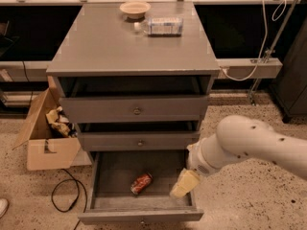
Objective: Pick coke can from bottom drawer and place on counter
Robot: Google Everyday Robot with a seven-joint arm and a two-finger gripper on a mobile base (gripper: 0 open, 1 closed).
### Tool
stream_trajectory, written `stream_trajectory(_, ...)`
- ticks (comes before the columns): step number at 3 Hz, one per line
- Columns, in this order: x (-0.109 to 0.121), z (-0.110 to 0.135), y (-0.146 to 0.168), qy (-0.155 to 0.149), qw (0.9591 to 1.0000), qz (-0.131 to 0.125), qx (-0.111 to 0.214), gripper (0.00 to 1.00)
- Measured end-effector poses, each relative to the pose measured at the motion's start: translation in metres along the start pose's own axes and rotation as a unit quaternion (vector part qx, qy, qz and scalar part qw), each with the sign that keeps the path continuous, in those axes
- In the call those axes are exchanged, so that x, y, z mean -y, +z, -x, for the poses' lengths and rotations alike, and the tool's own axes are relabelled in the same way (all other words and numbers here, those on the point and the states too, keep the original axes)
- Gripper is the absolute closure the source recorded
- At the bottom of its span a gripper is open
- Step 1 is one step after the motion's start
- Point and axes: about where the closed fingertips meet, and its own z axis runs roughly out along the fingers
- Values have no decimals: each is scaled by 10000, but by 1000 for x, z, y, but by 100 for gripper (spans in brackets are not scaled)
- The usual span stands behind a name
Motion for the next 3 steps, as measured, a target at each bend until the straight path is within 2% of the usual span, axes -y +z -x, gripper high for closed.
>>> stream_trajectory(1,14,-20,57,-85,9999,-110,-8,0)
stream_trajectory(2,14,-20,56,-85,9999,-109,-9,0)
stream_trajectory(3,24,-25,89,-335,9994,-67,-105,0)
